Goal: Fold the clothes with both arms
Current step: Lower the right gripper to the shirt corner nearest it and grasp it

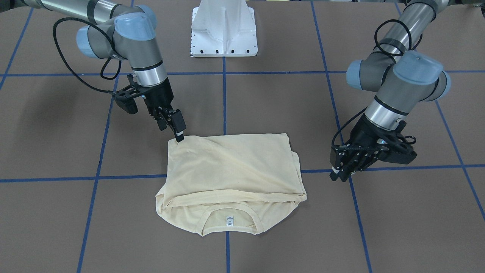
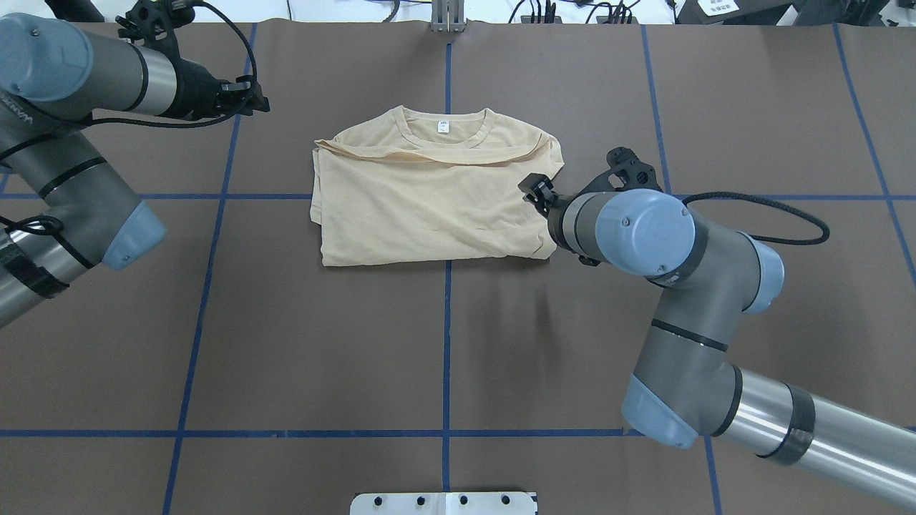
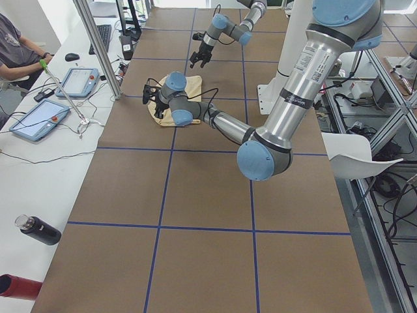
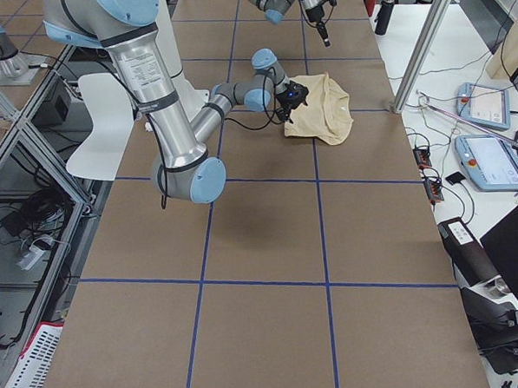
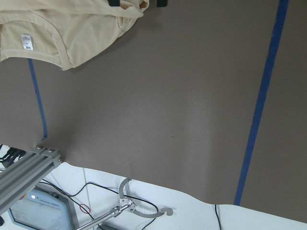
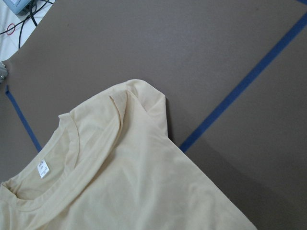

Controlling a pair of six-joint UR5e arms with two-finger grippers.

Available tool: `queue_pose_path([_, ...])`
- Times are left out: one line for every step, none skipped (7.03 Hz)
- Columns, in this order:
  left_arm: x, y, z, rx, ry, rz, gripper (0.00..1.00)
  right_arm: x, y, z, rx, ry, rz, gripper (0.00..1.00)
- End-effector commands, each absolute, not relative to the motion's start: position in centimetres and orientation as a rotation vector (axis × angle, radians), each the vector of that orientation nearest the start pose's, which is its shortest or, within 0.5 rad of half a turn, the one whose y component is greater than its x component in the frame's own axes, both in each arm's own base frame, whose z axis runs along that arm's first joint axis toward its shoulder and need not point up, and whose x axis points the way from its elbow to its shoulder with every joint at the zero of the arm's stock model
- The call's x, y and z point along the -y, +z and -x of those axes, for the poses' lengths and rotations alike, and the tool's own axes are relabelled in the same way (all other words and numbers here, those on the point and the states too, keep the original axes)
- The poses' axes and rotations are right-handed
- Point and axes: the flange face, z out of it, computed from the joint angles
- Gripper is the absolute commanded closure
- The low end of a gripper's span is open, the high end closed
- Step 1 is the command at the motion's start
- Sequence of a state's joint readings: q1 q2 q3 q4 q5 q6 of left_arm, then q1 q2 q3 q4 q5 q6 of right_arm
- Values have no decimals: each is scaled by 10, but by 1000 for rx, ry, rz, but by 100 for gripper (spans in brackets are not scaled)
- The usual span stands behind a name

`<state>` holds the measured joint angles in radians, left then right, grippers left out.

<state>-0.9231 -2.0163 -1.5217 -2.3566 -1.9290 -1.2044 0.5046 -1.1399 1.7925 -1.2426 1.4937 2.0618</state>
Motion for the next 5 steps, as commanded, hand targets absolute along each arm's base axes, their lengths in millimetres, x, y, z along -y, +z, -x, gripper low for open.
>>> queue_pose_path([576,330,-311,-1145,-275,-476,61,410,304,494,991,972,-66,3])
queue_pose_path([572,331,-308,-1145,-274,-476,61,416,321,504,951,972,-72,4])
queue_pose_path([572,332,-308,-1145,-275,-478,61,419,325,508,940,978,-85,4])
queue_pose_path([573,331,-306,-1137,-285,-493,61,424,330,509,932,987,-101,5])
queue_pose_path([573,332,-306,-1135,-287,-495,61,429,337,515,969,988,-103,7])
